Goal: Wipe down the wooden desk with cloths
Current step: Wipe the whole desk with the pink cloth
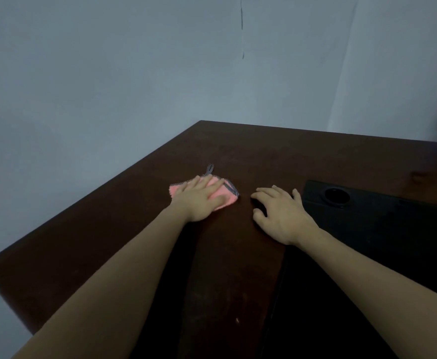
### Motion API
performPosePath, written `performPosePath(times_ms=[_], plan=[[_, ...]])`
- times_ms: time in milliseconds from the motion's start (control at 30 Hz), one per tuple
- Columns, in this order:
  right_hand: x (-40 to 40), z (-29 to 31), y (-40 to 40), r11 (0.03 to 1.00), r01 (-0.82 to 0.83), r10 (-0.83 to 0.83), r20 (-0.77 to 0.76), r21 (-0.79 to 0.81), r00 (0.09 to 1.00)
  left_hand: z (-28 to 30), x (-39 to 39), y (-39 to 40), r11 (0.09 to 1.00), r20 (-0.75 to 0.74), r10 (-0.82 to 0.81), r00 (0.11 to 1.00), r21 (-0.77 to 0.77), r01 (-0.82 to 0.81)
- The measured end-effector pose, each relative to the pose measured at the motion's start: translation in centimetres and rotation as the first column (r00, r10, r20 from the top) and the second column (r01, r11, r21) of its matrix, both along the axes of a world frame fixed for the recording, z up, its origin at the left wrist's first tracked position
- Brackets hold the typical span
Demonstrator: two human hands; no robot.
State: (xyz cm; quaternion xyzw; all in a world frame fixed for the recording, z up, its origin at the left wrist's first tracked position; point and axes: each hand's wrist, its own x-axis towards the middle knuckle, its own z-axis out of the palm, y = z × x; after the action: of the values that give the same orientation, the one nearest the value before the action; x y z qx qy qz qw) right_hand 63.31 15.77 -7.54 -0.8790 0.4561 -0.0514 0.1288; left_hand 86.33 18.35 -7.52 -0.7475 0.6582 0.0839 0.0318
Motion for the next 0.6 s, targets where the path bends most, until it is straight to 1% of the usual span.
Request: performPosePath(times_ms=[133, 267, 333, 400, 433, 467, 533, 567, 600], plan=[[-0.1, 0.0, 0.2, 1.000, 0.004, -0.005, 0.057, 0.020, 0.998, 0.0, -0.8, -1.3, 0.999, -0.014, 0.039, 0.999, -0.001, -0.039], [-0.1, 0.6, 0.8, 0.999, 0.010, -0.016, 0.126, 0.045, 0.992, 0.5, -2.2, 1.9, 1.000, -0.004, -0.027, 1.000, 0.002, 0.027], [-0.5, 1.0, 1.1, 0.998, 0.016, -0.033, 0.260, 0.068, 0.965, 0.6, -3.5, 4.6, 0.996, 0.001, -0.088, 0.996, 0.009, 0.088], [-1.3, 1.3, 1.3, 0.996, 0.060, -0.086, 0.451, 0.071, 0.889, 0.5, -4.9, 7.7, 0.988, 0.016, -0.157, 0.987, 0.002, 0.157], [-1.9, 1.4, 1.4, 0.994, 0.092, -0.109, 0.517, 0.059, 0.849, 0.4, -5.6, 9.3, 0.981, 0.023, -0.193, 0.981, -0.002, 0.193], [-2.5, 1.6, 1.5, 0.993, 0.114, -0.114, 0.548, 0.035, 0.829, 0.3, -6.3, 10.8, 0.974, 0.027, -0.226, 0.974, -0.005, 0.226], [-3.7, 1.8, 1.6, 0.992, 0.122, -0.095, 0.556, -0.012, 0.826, -0.1, -7.3, 13.4, 0.961, 0.021, -0.277, 0.961, -0.011, 0.278], [-4.5, 1.8, 1.5, 0.994, 0.111, -0.086, 0.541, -0.013, 0.836, -0.1, -7.6, 14.2, 0.956, 0.016, -0.295, 0.955, -0.011, 0.295], [-5.4, 1.9, 1.5, 0.995, 0.099, -0.079, 0.493, -0.014, 0.866, -0.1, -7.7, 14.7, 0.953, 0.013, -0.303, 0.953, -0.008, 0.303]])
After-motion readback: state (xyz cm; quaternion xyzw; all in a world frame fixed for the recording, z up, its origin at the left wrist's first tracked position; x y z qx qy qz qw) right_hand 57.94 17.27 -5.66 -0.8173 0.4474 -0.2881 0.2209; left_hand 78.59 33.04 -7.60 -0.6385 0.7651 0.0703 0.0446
